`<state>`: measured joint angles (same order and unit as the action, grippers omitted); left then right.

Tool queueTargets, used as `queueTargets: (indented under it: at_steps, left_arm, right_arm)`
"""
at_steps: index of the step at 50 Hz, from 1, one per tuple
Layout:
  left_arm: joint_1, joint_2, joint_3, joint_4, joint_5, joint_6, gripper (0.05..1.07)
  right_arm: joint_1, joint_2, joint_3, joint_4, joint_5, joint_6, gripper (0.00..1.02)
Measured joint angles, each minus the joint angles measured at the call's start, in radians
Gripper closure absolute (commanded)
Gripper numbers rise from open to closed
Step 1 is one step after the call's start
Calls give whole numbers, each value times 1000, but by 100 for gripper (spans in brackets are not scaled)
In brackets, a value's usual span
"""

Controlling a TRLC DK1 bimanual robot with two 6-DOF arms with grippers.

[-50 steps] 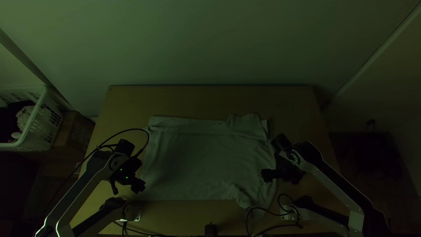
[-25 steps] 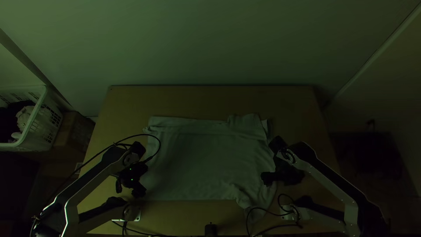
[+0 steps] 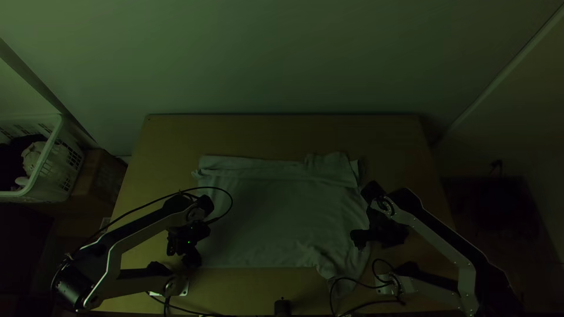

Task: Fold the t-shirt

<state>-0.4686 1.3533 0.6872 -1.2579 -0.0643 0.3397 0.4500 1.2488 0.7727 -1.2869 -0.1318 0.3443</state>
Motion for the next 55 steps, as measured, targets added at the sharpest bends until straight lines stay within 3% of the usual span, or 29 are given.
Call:
queueTargets:
  at_steps: [7, 9, 11, 12, 27, 30, 41, 47, 55]
  left_arm:
    - [-40, 23, 0, 6, 0, -11, 52]
    - [-53, 23, 0, 7, -1, -13, 68]
    - [-64, 23, 0, 7, 0, -15, 98]
    - [-69, 23, 0, 8, 0, -15, 106]
    - [-73, 23, 1, 29, 0, -27, 104]
    - [-66, 23, 4, 30, 0, -26, 104]
    - [-33, 23, 11, 33, 0, -26, 104]
    - [-30, 23, 13, 33, 0, -26, 104]
    - [-28, 21, 14, 34, 0, -26, 104]
  right_arm:
    - [-30, 25, -9, 21, -2, -25, 10]
    - [-42, 33, -18, 29, -8, -32, 10]
    - [-48, 37, -28, 35, -14, -37, 10]
    - [-50, 39, -33, 37, -16, -39, 10]
    - [-47, 83, -68, 56, -42, -50, 10]
    - [-34, 95, -85, 56, -47, -50, 16]
    - [47, 109, -113, 56, -70, -50, 17]
    - [78, 136, -113, 63, -93, -50, 36]
    - [149, 140, -121, 101, -97, -50, 51]
